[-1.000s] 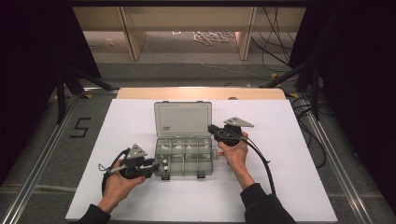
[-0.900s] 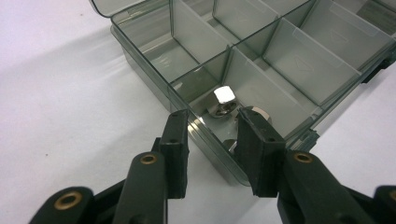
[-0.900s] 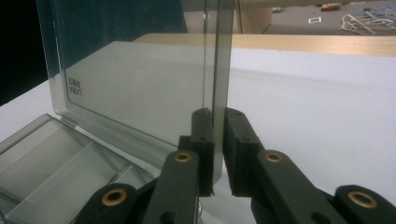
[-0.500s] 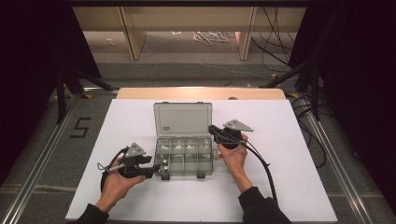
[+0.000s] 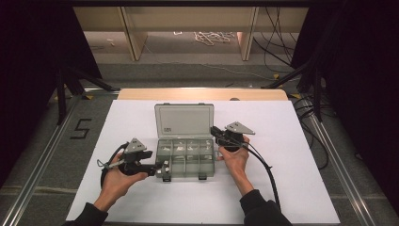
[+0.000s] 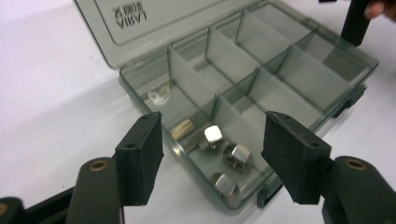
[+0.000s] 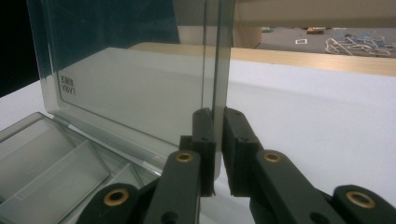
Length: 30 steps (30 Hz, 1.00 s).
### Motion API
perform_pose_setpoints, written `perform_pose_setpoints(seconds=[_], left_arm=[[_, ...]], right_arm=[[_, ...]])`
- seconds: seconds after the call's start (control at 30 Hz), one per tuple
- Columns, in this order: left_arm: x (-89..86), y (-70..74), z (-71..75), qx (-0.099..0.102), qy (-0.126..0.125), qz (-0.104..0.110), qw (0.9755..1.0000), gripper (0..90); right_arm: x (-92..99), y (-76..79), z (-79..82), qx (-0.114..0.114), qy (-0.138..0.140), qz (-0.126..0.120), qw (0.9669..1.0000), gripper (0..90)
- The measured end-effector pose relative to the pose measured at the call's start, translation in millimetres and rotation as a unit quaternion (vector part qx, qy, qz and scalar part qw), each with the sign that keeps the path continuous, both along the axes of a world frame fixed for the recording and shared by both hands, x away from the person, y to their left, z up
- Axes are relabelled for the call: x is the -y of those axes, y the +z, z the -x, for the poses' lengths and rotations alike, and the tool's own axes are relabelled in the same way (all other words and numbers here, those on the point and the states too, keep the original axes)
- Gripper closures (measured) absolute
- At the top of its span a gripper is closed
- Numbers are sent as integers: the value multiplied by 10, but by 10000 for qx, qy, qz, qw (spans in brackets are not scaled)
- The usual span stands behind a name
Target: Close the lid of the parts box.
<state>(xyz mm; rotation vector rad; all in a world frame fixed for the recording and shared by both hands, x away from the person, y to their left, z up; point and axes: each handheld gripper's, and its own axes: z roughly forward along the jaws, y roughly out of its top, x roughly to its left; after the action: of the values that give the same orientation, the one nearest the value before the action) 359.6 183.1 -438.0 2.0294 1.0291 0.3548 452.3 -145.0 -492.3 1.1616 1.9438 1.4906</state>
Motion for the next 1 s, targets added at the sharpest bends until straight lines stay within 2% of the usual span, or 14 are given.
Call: perform_pose_setpoints(seconds=[0.03, 0.1, 0.17, 0.2, 0.23, 0.37, 0.43, 0.5, 0.53, 0.67, 0.7, 0.77, 0.87, 1.0], left_arm=[[4, 27, -16, -26, -25, 57, 10000, 383], [26, 85, -45, 65, -6, 133, 9999, 404], [25, 163, -86, 122, -89, 48, 9999, 414], [48, 194, -104, 145, -35, 148, 9998, 415], [57, 233, -128, 181, -64, 142, 9997, 418], [113, 379, -218, 289, -71, 187, 9994, 438], [147, 446, -266, 324, -15, 290, 9991, 444], [156, 518, -315, 360, -77, 298, 9989, 466], [186, 542, -333, 369, 30, 460, 9983, 468], [209, 654, -407, 453, -126, 306, 9984, 553], [233, 669, -423, 471, -119, 352, 9982, 584], [241, 710, -464, 495, -237, 226, 9982, 646], [286, 758, -505, 541, -202, 212, 9981, 738], [327, 829, -591, 648, -260, 60, 9975, 859]], right_arm=[[-3, 6, 11, -79, 10, -41, 10000, 842], [-6, -1, 8, -5, 5, -56, 10000, 842], [-14, -13, 12, 30, 9, -82, 10000, 843], [-14, -17, 14, 59, -2, -86, 9999, 843], [-3, -15, 15, 90, -1, -10, 10000, 843], [-5, -17, 20, 107, 1, -5, 9999, 843], [-6, -16, 22, 94, -9, -11, 10000, 843], [-7, -17, 24, 112, -32, 13, 9999, 843], [-10, -21, 23, 134, -40, -10, 9999, 843], [-17, -22, 30, 95, -31, -43, 9999, 843], [-17, -22, 29, 94, -30, -45, 9999, 843], [-16, -20, 33, 85, -49, -11, 10000, 843], [-16, -23, 29, 93, -27, -46, 9999, 843], [-16, -20, 32, 97, -42, -2, 9999, 843]])
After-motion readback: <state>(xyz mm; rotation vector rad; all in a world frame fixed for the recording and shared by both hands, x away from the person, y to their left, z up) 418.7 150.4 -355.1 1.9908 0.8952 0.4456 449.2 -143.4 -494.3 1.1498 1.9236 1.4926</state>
